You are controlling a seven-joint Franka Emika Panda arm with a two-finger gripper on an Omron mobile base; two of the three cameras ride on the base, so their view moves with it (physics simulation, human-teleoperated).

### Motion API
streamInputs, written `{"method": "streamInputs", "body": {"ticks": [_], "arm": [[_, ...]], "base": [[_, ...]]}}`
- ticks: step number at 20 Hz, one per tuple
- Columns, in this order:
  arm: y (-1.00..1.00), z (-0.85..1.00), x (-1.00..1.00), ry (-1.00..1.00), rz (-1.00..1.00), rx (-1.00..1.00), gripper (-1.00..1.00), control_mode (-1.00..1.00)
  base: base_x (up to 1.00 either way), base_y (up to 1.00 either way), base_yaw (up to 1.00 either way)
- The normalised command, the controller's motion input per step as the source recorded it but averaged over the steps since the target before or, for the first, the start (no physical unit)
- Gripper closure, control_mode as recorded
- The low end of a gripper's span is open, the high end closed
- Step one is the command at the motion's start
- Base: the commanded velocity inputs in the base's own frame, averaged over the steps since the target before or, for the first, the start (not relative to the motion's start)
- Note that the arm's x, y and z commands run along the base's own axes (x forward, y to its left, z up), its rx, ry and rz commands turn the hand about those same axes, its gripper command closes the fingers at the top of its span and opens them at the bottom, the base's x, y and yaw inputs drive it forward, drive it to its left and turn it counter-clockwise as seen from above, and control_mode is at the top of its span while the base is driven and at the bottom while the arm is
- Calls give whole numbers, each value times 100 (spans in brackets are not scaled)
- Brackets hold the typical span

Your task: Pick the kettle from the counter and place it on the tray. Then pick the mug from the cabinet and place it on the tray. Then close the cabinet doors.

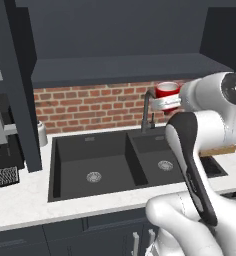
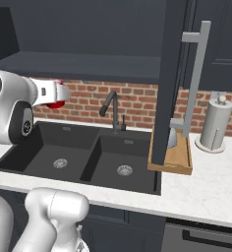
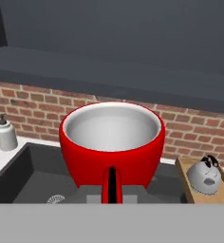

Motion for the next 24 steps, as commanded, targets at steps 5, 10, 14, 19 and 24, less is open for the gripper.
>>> {"method": "streamInputs", "body": {"ticks": [5,10,14,19,24], "arm": [[-28,-35,1,0,-18,-2,100,-100],[-33,-30,20,0,-22,0,100,-100],[-49,-17,30,0,-28,0,100,-100],[-55,-19,36,1,-41,0,100,-100],[-51,-20,36,0,-44,0,100,-100]], "base": [[0,0,0],[0,0,0],[0,0,0],[0,0,0],[0,0,0]]}}
